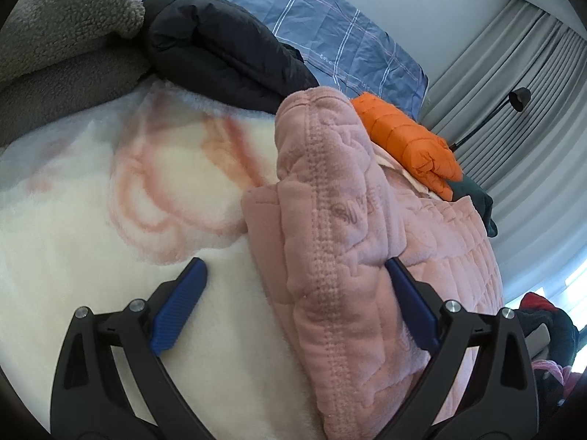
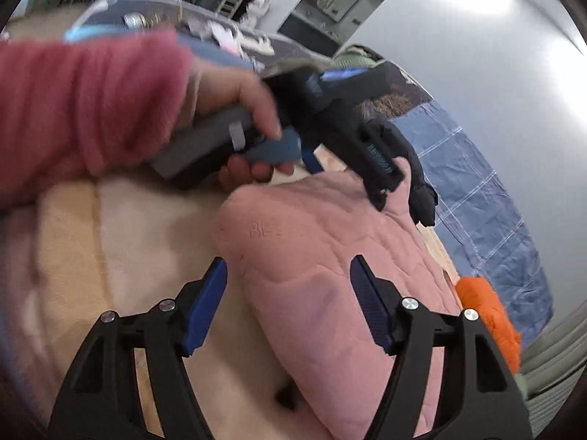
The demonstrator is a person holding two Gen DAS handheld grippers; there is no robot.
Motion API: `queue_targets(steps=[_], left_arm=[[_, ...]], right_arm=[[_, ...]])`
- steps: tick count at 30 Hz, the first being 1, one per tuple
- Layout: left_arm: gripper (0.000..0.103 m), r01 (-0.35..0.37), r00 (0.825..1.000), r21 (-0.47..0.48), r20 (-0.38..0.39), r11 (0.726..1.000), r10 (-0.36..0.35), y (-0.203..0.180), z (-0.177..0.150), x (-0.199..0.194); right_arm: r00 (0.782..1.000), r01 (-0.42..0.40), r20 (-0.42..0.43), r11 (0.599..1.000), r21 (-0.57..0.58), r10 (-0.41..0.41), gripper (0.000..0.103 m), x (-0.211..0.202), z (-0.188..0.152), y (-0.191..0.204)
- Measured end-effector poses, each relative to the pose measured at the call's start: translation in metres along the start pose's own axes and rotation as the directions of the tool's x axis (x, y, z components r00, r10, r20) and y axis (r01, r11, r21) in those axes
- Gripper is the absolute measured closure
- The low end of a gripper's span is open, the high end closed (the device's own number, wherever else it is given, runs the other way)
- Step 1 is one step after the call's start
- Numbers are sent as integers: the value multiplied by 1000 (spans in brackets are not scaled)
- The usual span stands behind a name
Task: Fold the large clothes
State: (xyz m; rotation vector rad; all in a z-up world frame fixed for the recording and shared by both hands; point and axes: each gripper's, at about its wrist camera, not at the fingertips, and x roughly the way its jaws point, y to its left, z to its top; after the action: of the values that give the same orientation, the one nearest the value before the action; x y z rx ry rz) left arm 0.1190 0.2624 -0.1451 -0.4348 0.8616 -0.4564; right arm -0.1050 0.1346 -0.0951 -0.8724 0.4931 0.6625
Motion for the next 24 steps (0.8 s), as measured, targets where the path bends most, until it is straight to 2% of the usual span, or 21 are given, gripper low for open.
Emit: queue_targets(steps=[1,4,8,11,13,15,17,19,21,23,24], left_arm=[[5,1,1000,1,-4,1000,-1,0,3,1],[6,29,1000,-24,-12,999,-29,5,15,5],[18,83,995,-78,-42,994,-86,15,28,20],[28,121,991,-89,-54,989,-126,13,31,25],[28,110,992,-79,-62,991,-115,10,29,22],[24,101,991,-70,-76,992,-106,10,27,20],[19,90,991,-81,-89,993,-98,12,26,22],[16,91,990,-98,-96,991,-100,12,27,26],[11,77,992,-80,-98,994,-85,10,26,29],[10,56,993,-55,-103,997,-62,6,27,32],[16,55,994,-55,-95,997,-60,5,28,31]], right_arm=[[999,31,-36,999,16,-30,33,11,3,-3],[996,31,-87,996,84,-24,33,23,11,-8],[994,83,-72,996,28,-81,34,28,19,2],[997,52,-60,999,-2,-52,34,21,17,11],[998,-10,-55,1000,-4,10,34,9,13,11],[997,-17,-82,1000,-1,17,34,10,7,9],[993,54,-109,998,9,-53,34,25,4,3],[988,133,-85,991,21,-131,34,42,5,-2],[984,168,-64,986,15,-166,41,48,9,-1],[984,177,-13,984,7,-177,69,37,11,3],[984,180,12,984,11,-180,71,32,10,3]])
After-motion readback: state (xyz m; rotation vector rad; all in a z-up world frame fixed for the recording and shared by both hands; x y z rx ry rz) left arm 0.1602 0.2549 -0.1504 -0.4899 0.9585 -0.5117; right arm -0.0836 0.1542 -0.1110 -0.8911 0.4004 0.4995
